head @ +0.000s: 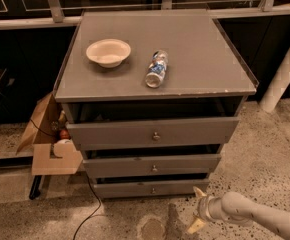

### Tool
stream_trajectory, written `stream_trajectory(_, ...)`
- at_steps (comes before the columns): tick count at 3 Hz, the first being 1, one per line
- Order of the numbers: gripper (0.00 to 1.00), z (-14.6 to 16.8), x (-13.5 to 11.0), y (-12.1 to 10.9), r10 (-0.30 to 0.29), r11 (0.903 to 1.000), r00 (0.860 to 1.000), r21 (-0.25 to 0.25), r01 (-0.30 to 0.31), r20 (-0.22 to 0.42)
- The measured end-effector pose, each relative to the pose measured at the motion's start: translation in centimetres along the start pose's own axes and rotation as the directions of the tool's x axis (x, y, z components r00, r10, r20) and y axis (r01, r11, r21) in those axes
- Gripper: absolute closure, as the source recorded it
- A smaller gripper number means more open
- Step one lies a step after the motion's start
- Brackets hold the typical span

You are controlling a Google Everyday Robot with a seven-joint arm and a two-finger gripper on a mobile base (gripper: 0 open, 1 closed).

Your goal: Open bottom drawer

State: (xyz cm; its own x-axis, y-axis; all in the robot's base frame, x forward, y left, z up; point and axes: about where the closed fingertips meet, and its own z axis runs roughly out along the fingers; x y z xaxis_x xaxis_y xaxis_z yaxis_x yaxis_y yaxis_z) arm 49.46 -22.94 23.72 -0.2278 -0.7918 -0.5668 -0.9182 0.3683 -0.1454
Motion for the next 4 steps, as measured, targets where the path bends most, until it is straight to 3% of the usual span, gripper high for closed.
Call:
stream_trajectory(2,0.0,0.8,0.8,-0.5,-0.014,0.9996,1.0,0.023,0.013,0.008)
stream_trajectory(4,0.0,3.9,1.1,-2.5,-0.066,0.9971,0.997,0.041,0.064,0.05)
